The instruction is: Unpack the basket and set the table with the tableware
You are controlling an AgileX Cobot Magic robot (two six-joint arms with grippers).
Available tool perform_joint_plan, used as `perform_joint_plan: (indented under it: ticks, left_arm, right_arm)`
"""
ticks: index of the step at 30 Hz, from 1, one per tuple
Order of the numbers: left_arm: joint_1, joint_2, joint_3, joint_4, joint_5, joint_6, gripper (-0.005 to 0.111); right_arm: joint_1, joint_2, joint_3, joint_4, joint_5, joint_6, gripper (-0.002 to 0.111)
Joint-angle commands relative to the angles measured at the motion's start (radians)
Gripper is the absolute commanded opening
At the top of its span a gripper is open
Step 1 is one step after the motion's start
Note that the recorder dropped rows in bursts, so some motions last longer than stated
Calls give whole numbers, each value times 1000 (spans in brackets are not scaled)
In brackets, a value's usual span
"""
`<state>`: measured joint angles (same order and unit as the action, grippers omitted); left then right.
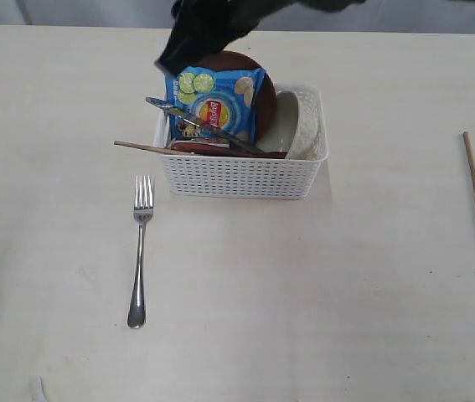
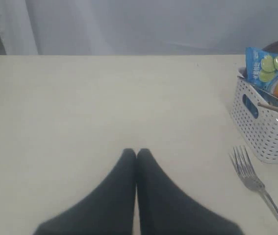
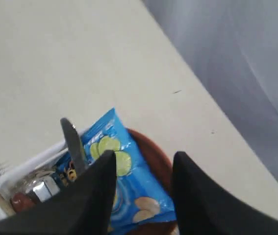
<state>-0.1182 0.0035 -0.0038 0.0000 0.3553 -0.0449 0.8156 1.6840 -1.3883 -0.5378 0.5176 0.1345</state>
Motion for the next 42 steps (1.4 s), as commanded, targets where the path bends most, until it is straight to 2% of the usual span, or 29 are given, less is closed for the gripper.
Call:
perform_joint_plan:
  ticks: [1,5,6,12,18,22,29,32,35,39,40,41,42]
  left_arm:
    - [-8,-3,4,0,-10,0,0]
    - [-8,-3,4,0,-10,0,0]
    - [-8,-3,4,0,-10,0,0]
    - [-8,-3,4,-15,-86,-6,0]
    - [-8,-3,4,-88,-309,-18,0]
    - [-8,-3,4,-88,-413,-107,0]
    - [-8,-3,4,-88,-482,-125,0]
    - [-8,-3,4,-91,-548,-296,0]
    - [-8,-3,-106,-75,-433,-352,0]
    - [-8,93,-359,-75,-216,-318,0]
    - [-8,154,-432,-75,-141,-307,0]
    - [-8,298,-551,-92,44,-285,0]
    - [-8,373,-609,-126,144,-285,0]
  right_arm:
    - [2,-150,-7,6,78,65,29]
    - [0,-275,-7,10,193,78,2]
    - [-6,-300,-7,7,230,88,0]
    - [-48,-372,-7,17,323,107,0]
    - [-46,-374,-7,144,418,68,0]
    - [-46,-376,-7,204,453,64,0]
    - [-46,-394,60,261,457,60,0]
    - [-46,-418,122,270,456,60,0]
    - [-46,-454,180,270,421,60,0]
    - [-46,-509,228,274,369,60,0]
    - [-46,-518,232,281,364,62,0]
    - [-46,-539,238,292,362,76,0]
    - [-46,-543,238,294,365,80,0]
